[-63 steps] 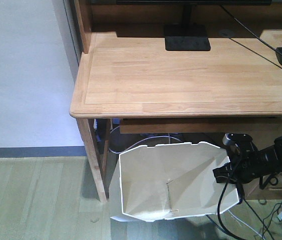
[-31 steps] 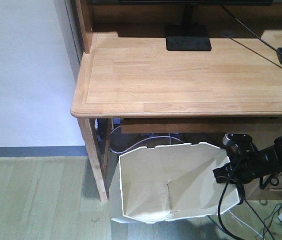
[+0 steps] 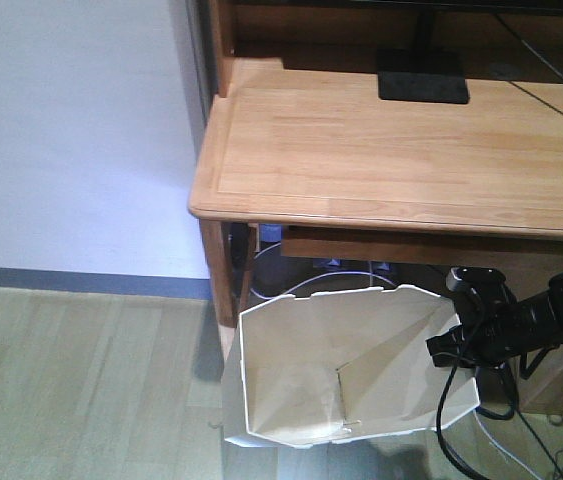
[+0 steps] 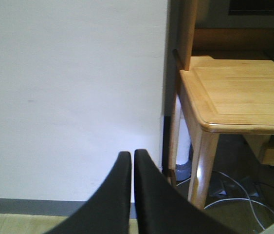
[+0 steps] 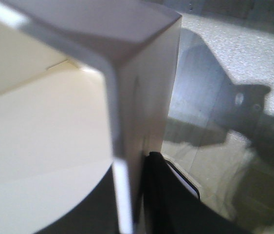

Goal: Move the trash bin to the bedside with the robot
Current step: 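Hold the bin with the right gripper while the base turns toward the bed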

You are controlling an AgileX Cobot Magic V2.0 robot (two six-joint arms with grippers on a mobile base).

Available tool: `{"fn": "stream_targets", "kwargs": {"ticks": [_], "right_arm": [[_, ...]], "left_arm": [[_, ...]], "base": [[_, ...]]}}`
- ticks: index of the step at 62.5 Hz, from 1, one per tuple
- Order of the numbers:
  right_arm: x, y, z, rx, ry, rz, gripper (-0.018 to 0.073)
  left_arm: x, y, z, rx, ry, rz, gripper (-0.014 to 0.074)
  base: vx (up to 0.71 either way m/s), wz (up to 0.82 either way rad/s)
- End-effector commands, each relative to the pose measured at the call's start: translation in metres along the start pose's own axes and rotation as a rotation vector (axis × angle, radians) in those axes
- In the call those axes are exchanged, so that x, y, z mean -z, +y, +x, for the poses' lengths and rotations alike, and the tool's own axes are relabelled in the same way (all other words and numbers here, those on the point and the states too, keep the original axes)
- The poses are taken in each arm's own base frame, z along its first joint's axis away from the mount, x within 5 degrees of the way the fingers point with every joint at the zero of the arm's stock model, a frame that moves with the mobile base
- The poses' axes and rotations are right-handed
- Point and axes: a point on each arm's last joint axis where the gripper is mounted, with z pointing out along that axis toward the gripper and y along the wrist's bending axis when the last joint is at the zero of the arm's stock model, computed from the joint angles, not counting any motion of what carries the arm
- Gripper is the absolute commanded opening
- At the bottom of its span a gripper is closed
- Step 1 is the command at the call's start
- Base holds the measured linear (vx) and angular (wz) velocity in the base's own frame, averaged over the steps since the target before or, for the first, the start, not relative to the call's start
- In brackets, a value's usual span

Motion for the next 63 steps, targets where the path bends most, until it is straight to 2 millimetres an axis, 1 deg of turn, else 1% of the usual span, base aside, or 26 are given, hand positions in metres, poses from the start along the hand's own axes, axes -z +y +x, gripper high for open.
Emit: {"fn": "stream_targets", "kwargs": {"ticks": [1,19,63], "right_arm": [[0.0208,0.0239,-0.0199,0.008,-0.119,-0.201,-0.0005],[0.0208,0.0239,-0.0199,0.008,-0.119,-0.201,-0.0005],[0.0208,0.0239,-0.0199,0.008,-0.119,-0.201,-0.0005]], "left_arm": [[-0.0005,-0.0001,-0.0008,0.008,-0.065,0.004,-0.0007],[-0.0005,-0.0001,-0.0008,0.008,-0.065,0.004,-0.0007],[-0.0005,-0.0001,-0.0008,0.008,-0.065,0.004,-0.0007]], "base": [[-0.06,0.24],[-0.05,0.34],[-0.03,0.44]]}}
